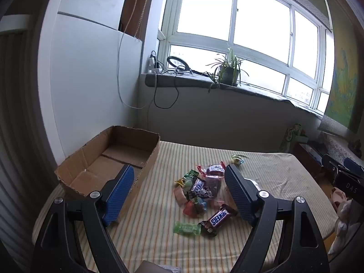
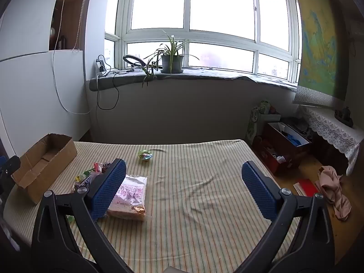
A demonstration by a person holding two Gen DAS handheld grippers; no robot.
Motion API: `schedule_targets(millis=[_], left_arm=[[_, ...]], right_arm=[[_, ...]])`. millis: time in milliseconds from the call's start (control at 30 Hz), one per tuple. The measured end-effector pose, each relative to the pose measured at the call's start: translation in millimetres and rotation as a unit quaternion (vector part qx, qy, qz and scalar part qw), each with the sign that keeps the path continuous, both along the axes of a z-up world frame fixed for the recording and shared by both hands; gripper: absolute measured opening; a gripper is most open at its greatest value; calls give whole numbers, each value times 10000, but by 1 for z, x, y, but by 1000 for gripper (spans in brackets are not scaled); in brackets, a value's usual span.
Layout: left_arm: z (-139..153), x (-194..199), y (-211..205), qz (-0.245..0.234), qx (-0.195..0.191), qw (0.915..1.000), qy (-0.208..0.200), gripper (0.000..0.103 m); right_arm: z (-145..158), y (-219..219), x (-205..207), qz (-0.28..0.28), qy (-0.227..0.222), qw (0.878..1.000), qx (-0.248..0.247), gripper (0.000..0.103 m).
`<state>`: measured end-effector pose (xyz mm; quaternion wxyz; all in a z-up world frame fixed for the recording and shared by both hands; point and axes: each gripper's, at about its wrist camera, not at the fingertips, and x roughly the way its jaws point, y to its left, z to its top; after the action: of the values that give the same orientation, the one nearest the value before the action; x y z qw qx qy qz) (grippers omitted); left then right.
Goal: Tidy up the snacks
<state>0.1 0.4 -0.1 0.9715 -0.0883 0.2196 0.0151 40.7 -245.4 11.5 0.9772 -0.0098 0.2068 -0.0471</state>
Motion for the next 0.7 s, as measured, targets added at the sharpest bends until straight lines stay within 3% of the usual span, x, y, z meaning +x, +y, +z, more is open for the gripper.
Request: schedule_targets(millis=[200,300,700], left_arm=[[-4,14,19,-125,-283,9994,149,82],[-5,8,5,-80,15,10000,-20,82],[8,-1,-5,-103,57,9998,-132,82]], right_arm=[[0,0,0,1,22,10000,18,103],[0,0,0,-25,0,10000,7,103],[-2,2,-1,-5,-2,10000,56,103]])
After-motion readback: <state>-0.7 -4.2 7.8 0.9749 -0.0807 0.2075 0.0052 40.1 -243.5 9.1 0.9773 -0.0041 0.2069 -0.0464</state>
